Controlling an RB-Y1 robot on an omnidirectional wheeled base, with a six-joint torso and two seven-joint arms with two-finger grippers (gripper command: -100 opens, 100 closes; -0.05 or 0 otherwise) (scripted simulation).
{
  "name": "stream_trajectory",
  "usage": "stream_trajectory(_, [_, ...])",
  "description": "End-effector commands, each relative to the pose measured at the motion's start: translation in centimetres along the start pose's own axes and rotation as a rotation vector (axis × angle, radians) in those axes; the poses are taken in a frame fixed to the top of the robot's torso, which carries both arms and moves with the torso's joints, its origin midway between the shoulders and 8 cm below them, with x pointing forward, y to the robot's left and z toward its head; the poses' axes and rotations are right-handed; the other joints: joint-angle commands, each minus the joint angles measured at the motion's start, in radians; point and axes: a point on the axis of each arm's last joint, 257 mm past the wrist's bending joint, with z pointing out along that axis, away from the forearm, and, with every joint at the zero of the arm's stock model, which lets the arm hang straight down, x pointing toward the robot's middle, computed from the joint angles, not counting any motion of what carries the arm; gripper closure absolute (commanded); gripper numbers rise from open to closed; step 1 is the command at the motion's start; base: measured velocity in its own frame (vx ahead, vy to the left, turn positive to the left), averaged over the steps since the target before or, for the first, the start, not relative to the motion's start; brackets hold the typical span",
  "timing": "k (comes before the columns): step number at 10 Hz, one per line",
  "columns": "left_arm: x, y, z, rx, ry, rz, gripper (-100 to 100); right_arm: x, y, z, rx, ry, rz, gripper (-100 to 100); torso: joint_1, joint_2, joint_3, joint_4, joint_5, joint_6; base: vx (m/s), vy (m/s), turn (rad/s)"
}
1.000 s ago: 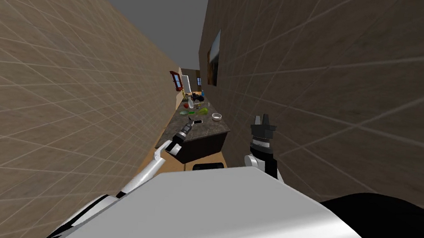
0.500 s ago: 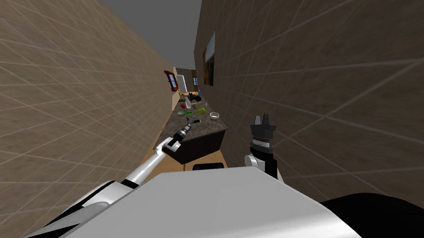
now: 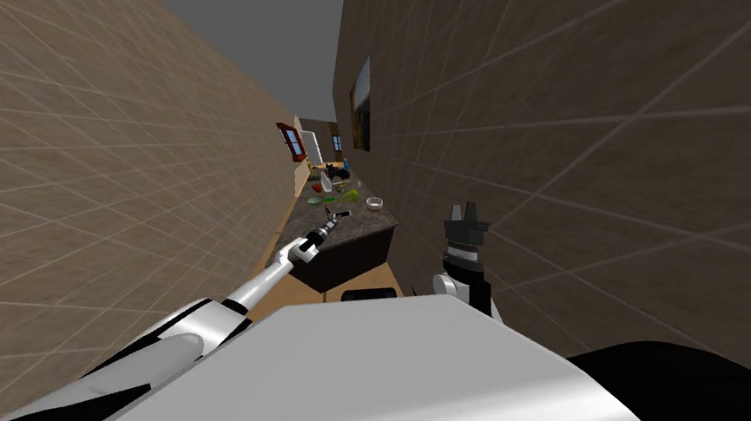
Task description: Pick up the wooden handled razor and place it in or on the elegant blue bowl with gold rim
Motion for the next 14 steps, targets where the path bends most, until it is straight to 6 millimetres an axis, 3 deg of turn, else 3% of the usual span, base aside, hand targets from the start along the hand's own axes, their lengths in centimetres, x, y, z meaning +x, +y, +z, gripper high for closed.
stream_trajectory(1, [-0.4, 2.2, 0.2, -0.067, 0.001, 0.023, -100, 0.0, 0.0, 0.0, 0.000, 0.000, 0.000, 0, 0.000, 0.000, 0.000, 0.000, 0.000, 0.000, -0.043, 0.015, -0.099])
stream_trajectory(4, [-3.0, 5.9, 0.9, -0.192, -0.002, 0.113, -100, 0.0, 0.0, 0.0, 0.000, 0.000, 0.000, 0, 0.001, -0.001, 0.000, 0.000, 0.000, -0.001, -0.043, 0.021, -0.137])
stream_trajectory(6, [-3.1, 6.9, 0.6, -0.223, -0.005, 0.113, -100, 0.0, 0.0, 0.0, 0.000, 0.000, 0.000, 0, 0.001, -0.001, 0.000, 0.000, 0.000, -0.001, -0.026, 0.012, -0.065])
stream_trajectory(7, [-4.8, 8.8, 0.6, -0.288, -0.011, 0.158, -100, 0.0, 0.0, 0.0, 0.000, 0.000, 0.000, 0, 0.000, -0.002, -0.001, 0.000, 0.000, -0.001, -0.032, 0.003, -0.171])
stream_trajectory(8, [-4.9, 9.1, 0.5, -0.302, -0.013, 0.158, -100, 0.0, 0.0, 0.0, 0.000, 0.000, 0.000, 0, 0.000, -0.001, -0.001, 0.000, 0.000, 0.000, -0.031, 0.013, -0.112])
stream_trajectory(11, [-8.6, 12.4, -0.1, -0.433, -0.034, 0.244, -100, 0.0, 0.0, 0.0, 0.000, 0.000, 0.000, 0, 0.001, -0.001, 0.000, 0.000, 0.000, -0.001, -0.038, 0.014, -0.162])
stream_trajectory(12, [-8.8, 13.0, -0.4, -0.455, -0.037, 0.244, -100, 0.0, 0.0, 0.0, 0.000, 0.000, 0.000, 0, 0.000, -0.001, 0.000, 0.000, 0.000, 0.000, -0.032, 0.006, -0.075])
stream_trajectory(13, [-10.7, 14.0, -0.7, -0.509, -0.049, 0.284, -100, 0.0, 0.0, 0.0, 0.000, 0.000, 0.000, 0, 0.000, -0.001, -0.001, 0.000, 0.000, -0.001, -0.034, 0.005, -0.156])
stream_trajectory(14, [-10.8, 14.5, -1.0, -0.527, -0.051, 0.284, -100, 0.0, 0.0, 0.0, 0.000, 0.000, 0.000, 0, 0.000, -0.001, -0.001, 0.000, 0.000, 0.000, -0.026, 0.010, -0.097])
